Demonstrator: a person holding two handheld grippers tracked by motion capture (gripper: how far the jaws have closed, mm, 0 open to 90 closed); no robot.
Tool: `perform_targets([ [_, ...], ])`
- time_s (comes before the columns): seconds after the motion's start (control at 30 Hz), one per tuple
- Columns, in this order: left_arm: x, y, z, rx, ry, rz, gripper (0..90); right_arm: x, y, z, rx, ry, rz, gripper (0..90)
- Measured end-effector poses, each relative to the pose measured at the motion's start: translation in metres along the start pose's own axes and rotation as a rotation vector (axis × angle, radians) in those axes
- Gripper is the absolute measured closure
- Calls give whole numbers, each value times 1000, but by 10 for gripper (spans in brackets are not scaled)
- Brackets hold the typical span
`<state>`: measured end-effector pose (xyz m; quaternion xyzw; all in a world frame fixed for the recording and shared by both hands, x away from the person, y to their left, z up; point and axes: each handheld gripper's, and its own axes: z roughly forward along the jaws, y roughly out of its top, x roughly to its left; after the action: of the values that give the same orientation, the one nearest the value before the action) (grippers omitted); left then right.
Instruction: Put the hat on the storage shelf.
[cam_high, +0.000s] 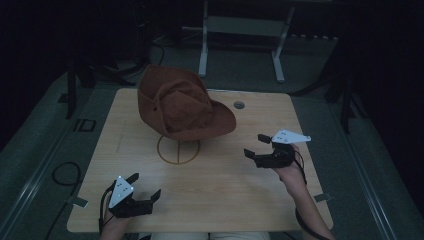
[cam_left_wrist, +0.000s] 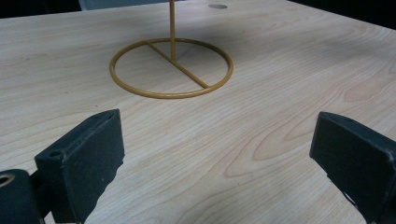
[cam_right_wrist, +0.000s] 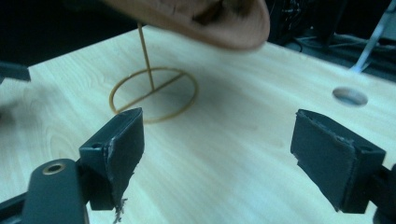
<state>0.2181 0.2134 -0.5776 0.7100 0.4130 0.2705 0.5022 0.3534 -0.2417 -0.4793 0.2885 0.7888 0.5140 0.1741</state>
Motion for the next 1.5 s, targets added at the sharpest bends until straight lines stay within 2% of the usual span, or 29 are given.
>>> perform_targets([
  [0.23,-1,0,1,0,-7,12,37,-3,-39,-6,29,-12,54,172],
  [0.4,-1,-1,2,8,-8,12,38,-6,-63,-11,70,-33,92,172],
  [0.57,-2,-1,3,18,1,13,37,-8,-80,-22,59,-56,121,172],
  [0.67,-1,-1,3,20,5,1,37,-8,-89,-30,58,-86,128,172],
  [0.8,-1,-1,3,25,13,-2,37,-8,-100,-38,75,-129,124,172],
  [0.93,-1,-1,3,36,16,-6,37,-9,-107,-45,92,-147,128,171],
  [1.13,0,-1,1,28,30,-13,38,-5,-119,-60,79,-186,151,171],
  [1.37,6,-1,-3,24,63,-21,38,-5,-126,-71,88,-279,124,161],
  [1.5,7,-1,-4,22,71,-29,38,-9,-127,-73,73,-302,148,161],
])
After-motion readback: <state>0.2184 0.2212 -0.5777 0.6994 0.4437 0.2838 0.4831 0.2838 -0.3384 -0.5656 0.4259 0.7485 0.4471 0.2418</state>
